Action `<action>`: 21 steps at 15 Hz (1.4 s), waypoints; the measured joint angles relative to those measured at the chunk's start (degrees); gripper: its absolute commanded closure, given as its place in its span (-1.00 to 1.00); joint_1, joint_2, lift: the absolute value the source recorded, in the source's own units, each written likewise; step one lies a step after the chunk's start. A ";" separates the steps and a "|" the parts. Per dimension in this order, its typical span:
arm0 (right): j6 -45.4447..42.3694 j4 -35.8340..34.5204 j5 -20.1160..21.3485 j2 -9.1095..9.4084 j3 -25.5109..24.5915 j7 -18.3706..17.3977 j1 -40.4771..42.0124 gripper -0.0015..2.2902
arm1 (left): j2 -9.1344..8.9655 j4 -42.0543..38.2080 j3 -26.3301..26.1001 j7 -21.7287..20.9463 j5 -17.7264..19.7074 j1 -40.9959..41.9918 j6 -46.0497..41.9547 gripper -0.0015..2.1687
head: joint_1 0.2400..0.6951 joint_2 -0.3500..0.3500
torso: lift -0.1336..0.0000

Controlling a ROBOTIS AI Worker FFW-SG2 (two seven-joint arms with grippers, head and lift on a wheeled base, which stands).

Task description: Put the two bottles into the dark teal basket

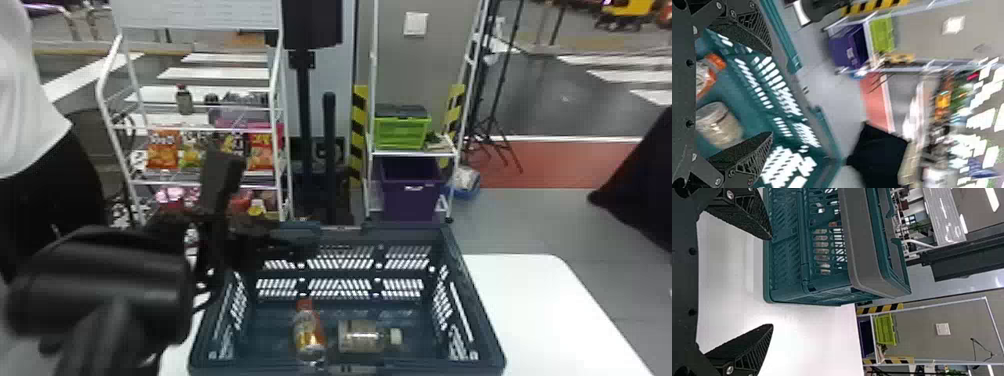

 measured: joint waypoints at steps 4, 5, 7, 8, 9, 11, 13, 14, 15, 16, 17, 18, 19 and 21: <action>-3.75 -3.19 0.13 0.00 0.22 0.09 1.90 -0.91 | 0.00 -19.26 8.92 6.17 11.52 15.10 0.17 -0.83 | 0.14 0.00 | 1.00; -4.94 -3.74 0.16 0.00 0.43 0.18 2.36 -0.91 | 0.00 -23.70 10.78 6.83 13.57 18.79 0.32 -0.83 | 0.14 0.00 | 1.00; -7.12 -4.77 0.18 0.00 1.05 0.24 3.32 -0.91 | 0.00 -31.83 15.07 7.82 18.11 26.36 0.55 -0.83 | 0.14 0.00 | 1.00; -7.99 -5.36 0.21 0.00 1.38 0.24 3.78 -0.91 | 0.00 -35.48 17.33 8.65 20.80 30.69 0.44 -0.83 | 0.14 0.00 | 1.00; -8.88 -5.98 0.24 0.00 1.66 0.24 4.23 -0.91 | 0.00 -38.31 19.42 9.37 23.54 35.53 -1.62 -0.82 | 0.14 0.00 | 1.00; -11.08 -6.98 0.32 0.00 2.40 0.25 5.24 -0.91 | 0.00 -40.31 21.66 9.59 26.70 45.68 -14.35 -0.82 | 0.14 0.00 | 1.00; -13.86 -7.24 0.51 0.00 3.13 0.25 6.07 -0.91 | 0.00 -38.44 22.44 9.62 27.96 55.10 -30.66 -0.82 | 0.14 0.00 | 1.00; -15.56 -7.17 0.67 0.00 3.53 0.28 6.54 -0.91 | 0.00 -35.95 22.37 10.03 28.13 59.90 -41.17 -0.82 | 0.14 0.00 | 1.00; -17.03 -6.91 0.87 0.00 3.86 0.29 6.89 -0.91 | 0.00 -33.26 21.95 10.66 28.27 63.82 -49.43 -0.82 | 0.14 0.00 | 1.00; -17.93 -6.68 1.22 0.00 4.13 0.25 7.03 -0.91 | 0.00 -30.52 21.34 11.41 28.38 66.81 -55.54 -0.82 | 0.14 0.00 | 1.00; -18.31 -6.52 1.58 0.00 4.33 0.23 7.03 -0.91 | 0.00 -28.05 20.75 11.87 28.40 68.83 -60.38 -0.82 | 0.14 0.00 | 1.00; -18.49 -6.28 1.87 0.00 4.48 0.23 6.95 -0.91 | 0.00 -25.09 19.87 12.86 28.15 70.79 -66.13 -0.82 | 0.14 0.00 | 1.00; -18.57 -6.02 2.01 0.00 4.54 0.23 6.90 -0.91 | 0.00 -22.50 18.91 14.09 27.42 72.18 -71.06 -0.82 | 0.14 0.00 | 1.00; -18.84 -5.02 2.17 0.00 4.56 0.23 6.72 -0.91 | 0.00 -16.01 15.55 18.65 23.75 74.08 -82.75 -0.82 | 0.14 0.00 | 1.00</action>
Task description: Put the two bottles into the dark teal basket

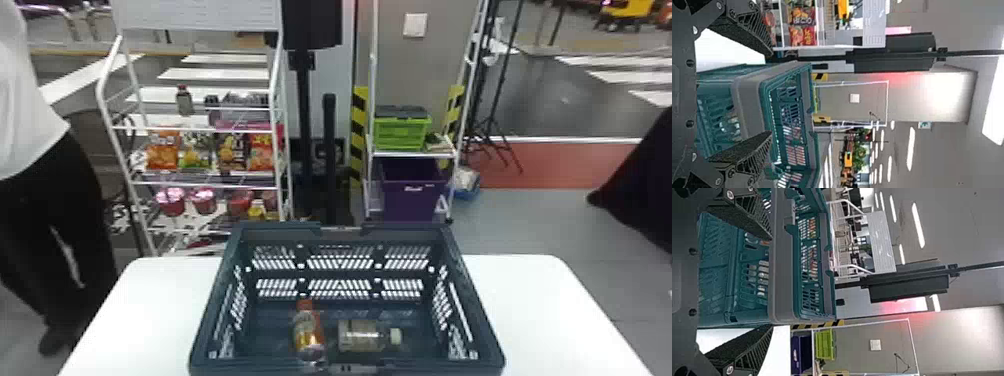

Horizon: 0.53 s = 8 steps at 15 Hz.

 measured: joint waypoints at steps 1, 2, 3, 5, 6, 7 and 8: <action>-0.06 0.43 0.06 0.00 0.00 0.00 -0.08 -0.91 | 0.00 3.12 -2.15 3.24 -2.15 0.33 -4.81 -0.82 | 0.14 0.00 | 1.00; -0.22 0.76 0.08 0.00 0.00 0.00 -0.09 -0.91 | 0.00 5.46 -4.27 6.78 -4.11 0.42 -8.23 -0.82 | 0.14 0.00 | 1.00; -0.76 1.19 0.06 0.00 -0.01 0.00 -0.08 -0.91 | 0.00 7.66 -6.92 10.61 -6.14 0.44 -11.35 -0.82 | 0.14 0.00 | 1.00; -2.17 1.72 -0.04 0.00 -0.07 0.00 0.08 -0.91 | 0.00 9.67 -11.23 15.96 -8.52 0.41 -13.53 -0.82 | 0.14 0.00 | 1.00; -2.72 1.84 -0.06 0.00 -0.12 0.00 0.18 -0.91 | 0.00 10.13 -13.06 18.31 -9.52 0.31 -13.61 -0.82 | 0.14 0.00 | 1.00; -2.94 1.90 -0.13 0.00 -0.18 0.00 0.26 -0.91 | 0.00 10.41 -14.25 19.72 -10.12 0.21 -13.50 -0.82 | 0.14 0.00 | 1.00; -3.04 1.92 -0.23 0.00 -0.23 0.00 0.35 -0.91 | 0.00 10.63 -15.19 20.44 -10.53 0.11 -13.14 -0.82 | 0.14 0.00 | 1.00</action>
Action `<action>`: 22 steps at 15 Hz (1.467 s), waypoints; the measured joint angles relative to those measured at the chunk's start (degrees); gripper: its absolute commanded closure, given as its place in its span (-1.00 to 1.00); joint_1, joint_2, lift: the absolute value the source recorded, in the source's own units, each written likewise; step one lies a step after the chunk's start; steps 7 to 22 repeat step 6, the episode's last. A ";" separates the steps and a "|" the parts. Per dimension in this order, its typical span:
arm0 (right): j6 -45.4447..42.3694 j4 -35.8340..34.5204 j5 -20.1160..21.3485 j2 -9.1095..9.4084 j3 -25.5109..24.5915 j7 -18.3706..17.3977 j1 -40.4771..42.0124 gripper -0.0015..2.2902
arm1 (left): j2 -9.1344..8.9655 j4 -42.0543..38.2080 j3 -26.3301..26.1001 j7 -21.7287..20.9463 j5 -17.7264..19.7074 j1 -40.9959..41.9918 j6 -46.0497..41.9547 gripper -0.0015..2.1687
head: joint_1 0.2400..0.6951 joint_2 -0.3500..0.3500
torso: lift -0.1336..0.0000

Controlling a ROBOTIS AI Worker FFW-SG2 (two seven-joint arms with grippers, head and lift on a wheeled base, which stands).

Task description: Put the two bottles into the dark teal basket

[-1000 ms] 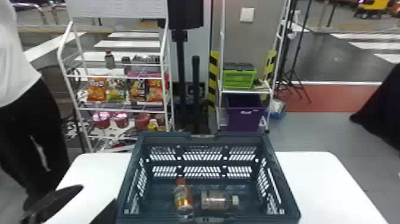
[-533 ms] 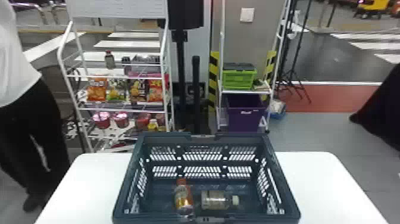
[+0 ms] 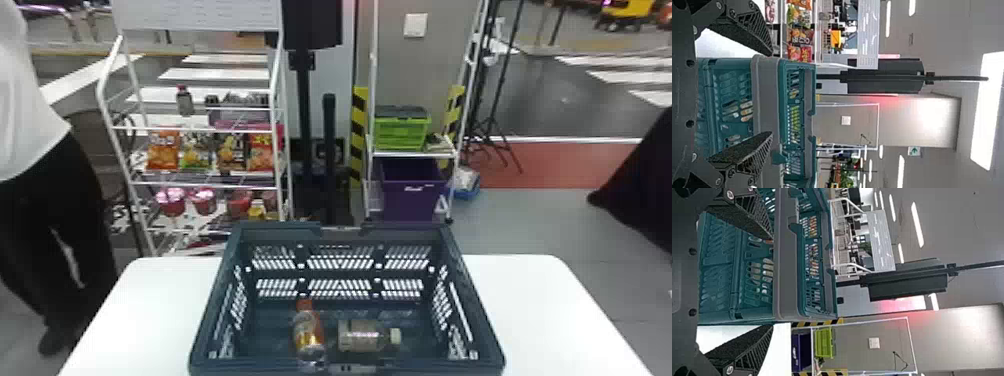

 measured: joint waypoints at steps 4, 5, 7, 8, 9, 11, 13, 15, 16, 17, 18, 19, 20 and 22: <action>-0.04 -0.11 -0.24 -0.38 -0.11 0.00 0.22 -0.91 | 0.00 0.57 -1.25 0.85 -0.52 -0.06 0.86 -0.82 | 0.14 0.00 | 1.00; -0.01 -0.23 -0.20 -0.64 -0.11 0.00 0.26 -0.91 | 0.00 0.80 -1.36 1.24 -0.57 -0.01 0.87 -0.82 | 0.14 0.00 | 1.00; 0.15 -0.36 -0.14 -0.98 -0.11 0.00 0.27 -0.91 | 0.00 1.02 -1.41 1.54 -0.62 0.08 0.81 -0.82 | 0.14 0.00 | 1.00; 0.15 -0.36 -0.14 -0.98 -0.11 0.00 0.27 -0.91 | 0.00 1.02 -1.41 1.54 -0.62 0.08 0.81 -0.82 | 0.14 0.00 | 1.00; 0.15 -0.36 -0.14 -0.98 -0.11 0.00 0.27 -0.91 | 0.00 1.02 -1.41 1.54 -0.62 0.08 0.81 -0.82 | 0.14 0.00 | 1.00; 0.15 -0.36 -0.14 -0.98 -0.11 0.00 0.27 -0.91 | 0.00 1.02 -1.41 1.54 -0.62 0.08 0.81 -0.82 | 0.14 0.00 | 1.00; 0.15 -0.36 -0.14 -0.98 -0.11 0.00 0.27 -0.91 | 0.00 1.02 -1.41 1.54 -0.62 0.08 0.81 -0.82 | 0.14 0.00 | 1.00; 0.15 -0.36 -0.14 -0.98 -0.11 0.00 0.27 -0.91 | 0.00 1.02 -1.41 1.54 -0.62 0.08 0.81 -0.82 | 0.14 0.00 | 1.00; 0.15 -0.36 -0.14 -0.98 -0.11 0.00 0.27 -0.91 | 0.00 1.02 -1.41 1.54 -0.62 0.08 0.81 -0.82 | 0.14 0.00 | 1.00; 0.15 -0.36 -0.14 -0.98 -0.11 0.00 0.27 -0.91 | 0.00 1.02 -1.41 1.54 -0.62 0.08 0.81 -0.82 | 0.14 0.00 | 1.00; 0.15 -0.36 -0.14 -0.98 -0.11 0.00 0.27 -0.91 | 0.00 1.02 -1.41 1.54 -0.62 0.08 0.81 -0.82 | 0.14 0.00 | 1.00; 0.15 -0.36 -0.14 -0.98 -0.11 0.00 0.27 -0.91 | 0.00 1.02 -1.41 1.54 -0.62 0.08 0.81 -0.82 | 0.14 0.00 | 1.00; 0.15 -0.36 -0.14 -0.98 -0.11 0.00 0.27 -0.91 | 0.00 1.02 -1.41 1.54 -0.62 0.08 0.81 -0.82 | 0.14 0.00 | 1.00; 0.15 -0.36 -0.14 -0.98 -0.11 0.00 0.27 -0.91 | 0.00 1.02 -1.41 1.54 -0.62 0.08 0.81 -0.82 | 0.14 0.00 | 1.00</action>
